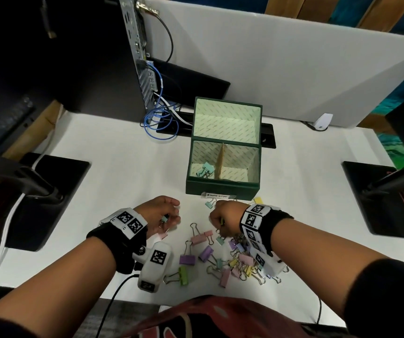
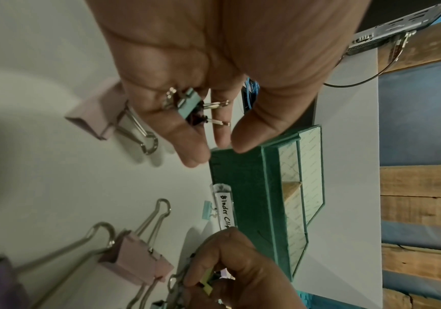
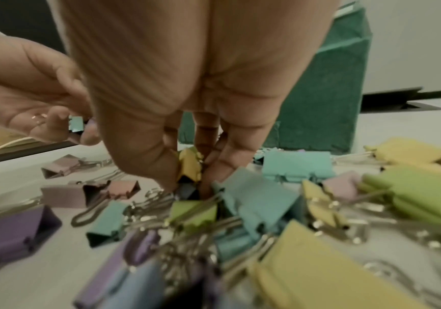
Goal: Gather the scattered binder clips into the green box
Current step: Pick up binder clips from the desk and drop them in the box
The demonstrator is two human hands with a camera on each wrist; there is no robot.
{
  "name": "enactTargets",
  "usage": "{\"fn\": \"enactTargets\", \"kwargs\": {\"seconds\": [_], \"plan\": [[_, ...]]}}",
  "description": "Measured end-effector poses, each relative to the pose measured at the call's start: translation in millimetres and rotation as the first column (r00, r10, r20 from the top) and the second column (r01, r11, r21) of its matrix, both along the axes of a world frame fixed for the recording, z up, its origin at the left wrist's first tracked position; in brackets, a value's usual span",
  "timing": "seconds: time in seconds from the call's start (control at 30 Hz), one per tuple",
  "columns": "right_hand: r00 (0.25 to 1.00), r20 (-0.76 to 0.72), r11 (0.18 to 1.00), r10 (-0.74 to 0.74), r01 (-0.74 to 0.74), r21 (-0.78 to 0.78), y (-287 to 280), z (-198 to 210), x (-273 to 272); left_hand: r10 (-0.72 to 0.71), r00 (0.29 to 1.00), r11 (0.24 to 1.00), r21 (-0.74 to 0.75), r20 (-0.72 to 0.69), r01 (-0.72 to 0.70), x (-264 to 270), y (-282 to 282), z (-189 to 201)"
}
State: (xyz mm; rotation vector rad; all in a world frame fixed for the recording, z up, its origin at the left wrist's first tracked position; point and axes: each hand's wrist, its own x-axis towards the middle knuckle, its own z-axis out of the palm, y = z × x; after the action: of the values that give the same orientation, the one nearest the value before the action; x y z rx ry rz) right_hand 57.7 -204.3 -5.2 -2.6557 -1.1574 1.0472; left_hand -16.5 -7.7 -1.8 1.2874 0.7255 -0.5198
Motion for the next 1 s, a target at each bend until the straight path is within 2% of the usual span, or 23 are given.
{"fn": "enactTargets", "kwargs": {"seconds": [0.13,0.23,0.3,0.37,0.4,0.5,0.57,0.67,0.77,0.83,0.9,1.0], "plan": [[0.99,-0.079,0.993,-0.12,0.121,0.011,-3.2,4.9,8.1,-0.009,1.0,1.0,-0.004,0.015,0.009,-1.8,-2.8,-0.9],[0.959,-0.127,0.956,-0.255,0.27,0.113,-3.3,21.0,11.6,0.01,1.0,0.997,-0.072,-0.003,-0.01,-0.1,-6.3,0.6],[0.901,-0.205,0.874,-0.382,0.424,0.235,0.9,35.0,13.1,0.005,0.998,0.989,-0.146,-0.06,-0.014,1.4,-12.0,3.8],[0.847,-0.285,0.78,-0.448,0.527,0.337,10.5,46.2,14.9,-0.007,0.996,0.989,-0.148,-0.094,-0.007,4.0,-19.0,5.8],[0.843,-0.3,0.763,-0.447,0.535,0.363,16.1,51.2,14.4,-0.015,0.997,0.992,-0.127,-0.082,0.005,6.0,-23.3,6.8],[0.88,-0.297,0.809,-0.372,0.463,0.36,33.7,58.6,3.8,-0.026,1.0,0.996,-0.086,0.007,0.027,11.5,-36.4,9.1],[0.876,-0.329,0.802,-0.353,0.465,0.376,39.2,57.5,-4.9,-0.025,0.998,0.996,-0.089,0.059,0.03,13.5,-43.4,11.5],[0.822,-0.431,0.721,-0.374,0.549,0.422,35.9,54.0,-7.2,0.002,0.997,0.992,-0.123,0.076,0.008,14.4,-44.1,14.4],[0.774,-0.462,0.633,-0.433,0.626,0.455,16.9,52.0,3.8,0.031,1.0,0.978,-0.207,0.004,-0.03,15.6,-34.3,13.4],[0.786,-0.362,0.657,-0.502,0.618,0.431,-2.8,48.1,10.3,0.075,0.997,0.977,-0.201,-0.016,-0.077,17.9,-27.6,11.3],[0.8,-0.277,0.728,-0.532,0.599,0.333,-22.7,41.0,12.3,0.133,0.991,0.97,-0.209,0.024,-0.125,23.1,-24.6,15.7],[0.84,-0.246,0.836,-0.484,0.527,0.155,-40.7,29.6,7.0,0.172,0.983,0.94,-0.309,0.065,-0.144,37.6,-27.7,34.3]]}}
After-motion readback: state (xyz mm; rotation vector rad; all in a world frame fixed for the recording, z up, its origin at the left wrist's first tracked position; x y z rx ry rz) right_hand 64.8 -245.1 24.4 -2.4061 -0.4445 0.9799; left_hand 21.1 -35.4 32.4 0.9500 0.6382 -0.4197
